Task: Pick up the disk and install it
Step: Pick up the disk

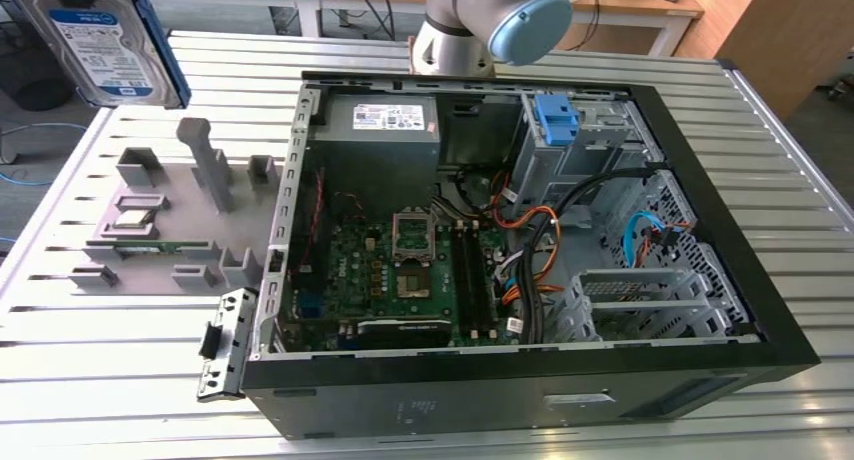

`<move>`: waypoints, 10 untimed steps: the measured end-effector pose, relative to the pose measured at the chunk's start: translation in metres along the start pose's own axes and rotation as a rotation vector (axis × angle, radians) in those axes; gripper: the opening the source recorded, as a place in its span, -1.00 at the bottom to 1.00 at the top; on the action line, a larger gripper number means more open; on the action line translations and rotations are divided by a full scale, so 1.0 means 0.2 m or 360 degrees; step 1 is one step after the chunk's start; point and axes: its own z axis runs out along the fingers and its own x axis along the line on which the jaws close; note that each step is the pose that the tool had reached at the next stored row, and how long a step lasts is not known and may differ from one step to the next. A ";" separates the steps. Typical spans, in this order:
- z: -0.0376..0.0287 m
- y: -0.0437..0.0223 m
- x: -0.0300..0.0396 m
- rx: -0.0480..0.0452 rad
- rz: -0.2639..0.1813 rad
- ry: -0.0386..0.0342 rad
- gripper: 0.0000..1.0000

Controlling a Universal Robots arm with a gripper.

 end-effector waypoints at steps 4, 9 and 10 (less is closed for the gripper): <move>-0.008 0.000 -0.001 0.0000 0.0000 0.0000 -0.30; -0.020 0.000 -0.002 0.0000 0.0000 0.0000 -0.30; -0.021 0.000 -0.002 0.0000 0.0000 0.0000 -0.30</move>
